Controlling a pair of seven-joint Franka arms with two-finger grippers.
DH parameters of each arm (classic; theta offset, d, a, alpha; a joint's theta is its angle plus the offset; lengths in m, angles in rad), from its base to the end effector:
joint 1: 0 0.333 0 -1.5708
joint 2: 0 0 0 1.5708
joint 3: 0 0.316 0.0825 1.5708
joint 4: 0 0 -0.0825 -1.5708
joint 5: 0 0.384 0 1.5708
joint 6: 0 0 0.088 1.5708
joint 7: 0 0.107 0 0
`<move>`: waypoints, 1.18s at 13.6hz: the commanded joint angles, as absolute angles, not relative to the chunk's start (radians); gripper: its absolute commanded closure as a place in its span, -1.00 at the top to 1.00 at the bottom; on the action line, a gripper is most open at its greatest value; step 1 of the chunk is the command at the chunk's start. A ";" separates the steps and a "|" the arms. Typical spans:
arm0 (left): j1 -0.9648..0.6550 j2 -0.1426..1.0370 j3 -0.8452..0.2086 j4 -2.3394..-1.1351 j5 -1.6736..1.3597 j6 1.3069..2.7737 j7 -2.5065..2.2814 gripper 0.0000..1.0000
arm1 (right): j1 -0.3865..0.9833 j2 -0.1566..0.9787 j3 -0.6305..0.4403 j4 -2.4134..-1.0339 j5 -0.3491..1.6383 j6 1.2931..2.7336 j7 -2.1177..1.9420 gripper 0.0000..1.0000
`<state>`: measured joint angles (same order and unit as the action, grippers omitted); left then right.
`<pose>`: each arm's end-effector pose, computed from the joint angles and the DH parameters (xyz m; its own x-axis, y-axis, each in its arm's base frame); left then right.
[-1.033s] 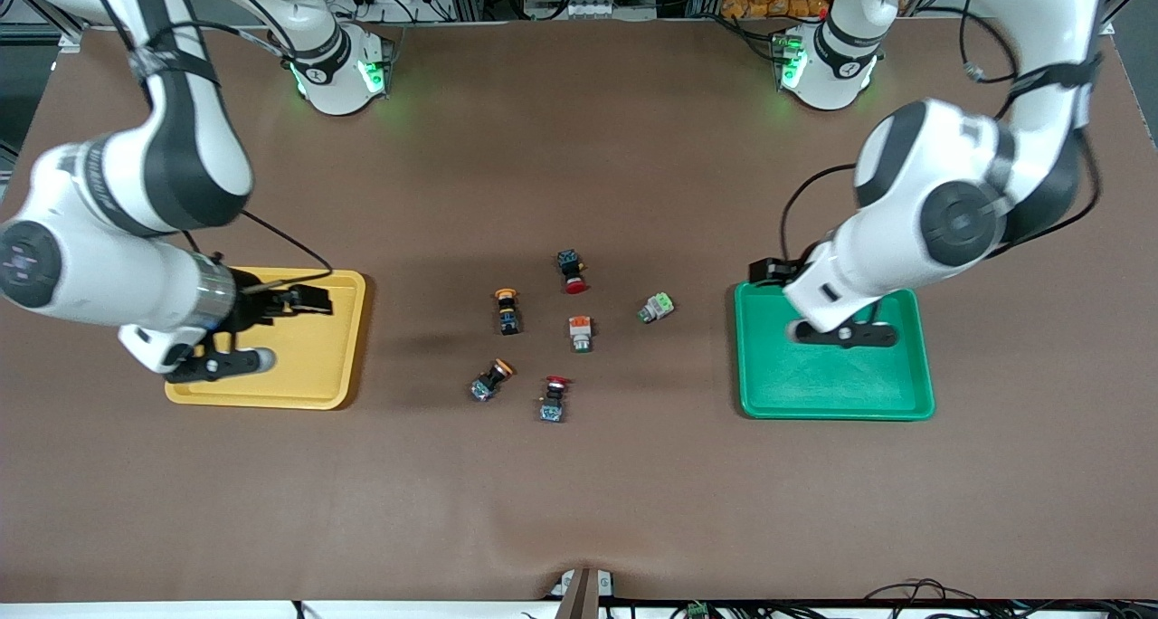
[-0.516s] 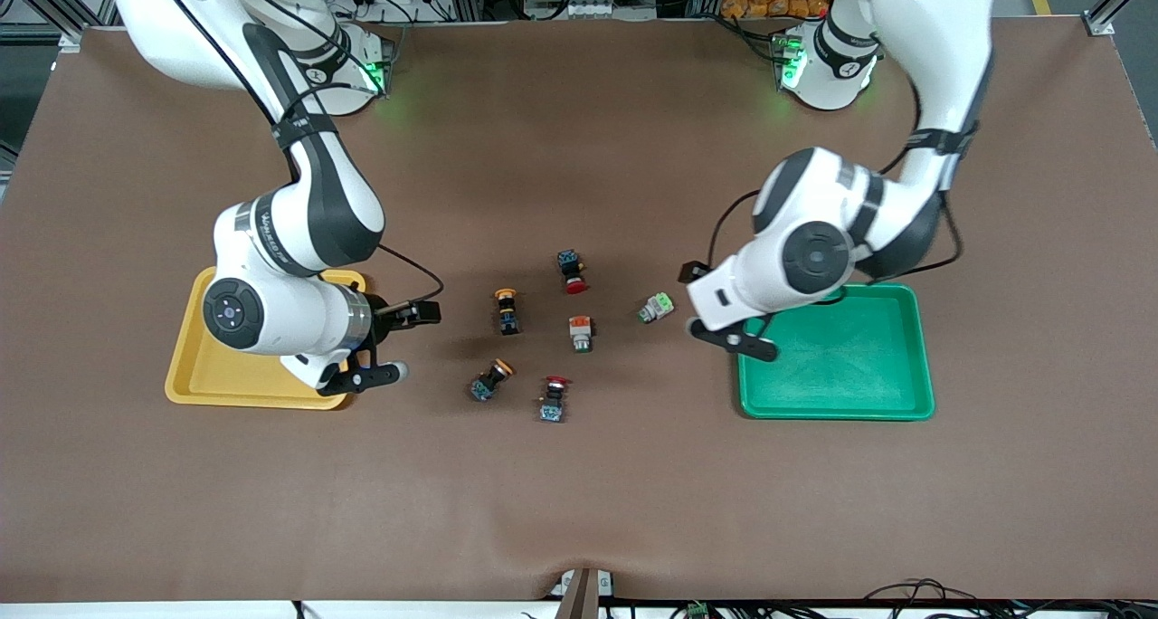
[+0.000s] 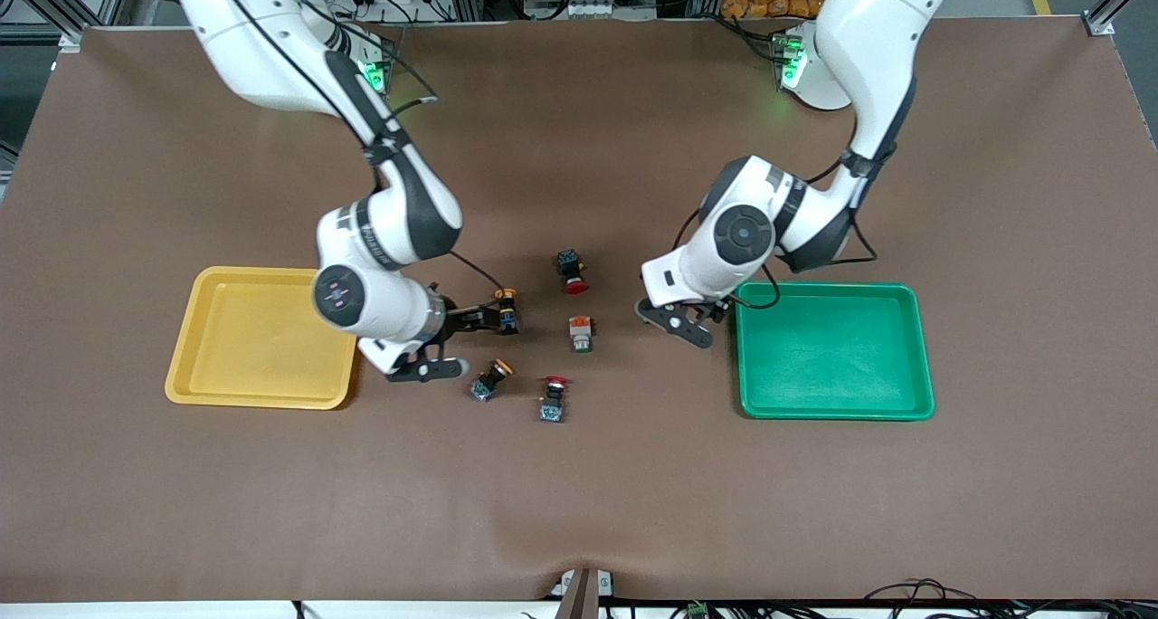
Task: Place green and yellow buttons in trays
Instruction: 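Grasp yellow button with the right gripper while the left gripper grasps green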
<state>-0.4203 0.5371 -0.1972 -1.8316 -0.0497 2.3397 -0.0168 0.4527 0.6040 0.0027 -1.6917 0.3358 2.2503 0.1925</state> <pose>0.5306 -0.3676 0.2416 0.8567 -0.5151 -0.0267 -0.5076 -0.8511 0.1345 0.6010 0.3044 0.2437 0.9913 0.0578 -0.1181 0.0293 -0.9728 -0.2298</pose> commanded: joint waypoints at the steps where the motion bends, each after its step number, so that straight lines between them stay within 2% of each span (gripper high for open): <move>1: -0.437 0.522 -0.195 -1.920 -0.008 2.472 -0.008 1.00 | 0.520 0.597 -0.009 -1.807 0.342 2.446 0.225 1.00; 6: -0.439 0.609 -0.195 -1.922 0.106 2.652 -0.005 1.00 | 0.569 0.643 -0.012 -1.810 0.341 2.500 0.305 0.96; 8: -0.440 0.623 -0.195 -1.921 0.120 2.675 0.000 0.99 | 0.581 0.646 -0.012 -1.810 0.341 2.500 0.310 0.02; 9: -0.439 0.630 -0.195 -1.922 0.120 2.689 0.000 0.75 | 0.581 0.646 -0.012 -1.810 0.341 2.500 0.311 -0.35; 10: -0.439 0.634 -0.195 -1.921 0.120 2.692 0.000 0.31 | 0.584 0.646 -0.012 -1.810 0.341 2.500 0.311 -0.58; 11: -0.437 0.632 -0.195 -1.921 0.120 2.692 0.005 -0.30 | 0.586 0.646 -0.012 -1.810 0.341 2.500 0.311 -0.68; 12: -0.437 0.632 -0.195 -1.921 0.120 2.692 0.011 -0.73 | 0.584 0.644 -0.012 -1.809 0.341 2.499 0.311 -0.68; 13: -0.436 0.630 -0.196 -1.922 0.120 2.691 0.014 -1.00 | 0.584 0.640 -0.012 -1.809 0.341 2.496 0.311 -0.68; 16: -0.428 0.594 -0.195 -1.921 0.117 2.656 0.012 -1.00 | 0.568 0.586 -0.015 -1.815 0.341 2.453 0.308 -0.67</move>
<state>-0.4412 0.6303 -0.1930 -1.9151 0.0989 2.6770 0.0052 0.5705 0.6443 -0.0049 -1.7994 0.3358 2.4893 0.2969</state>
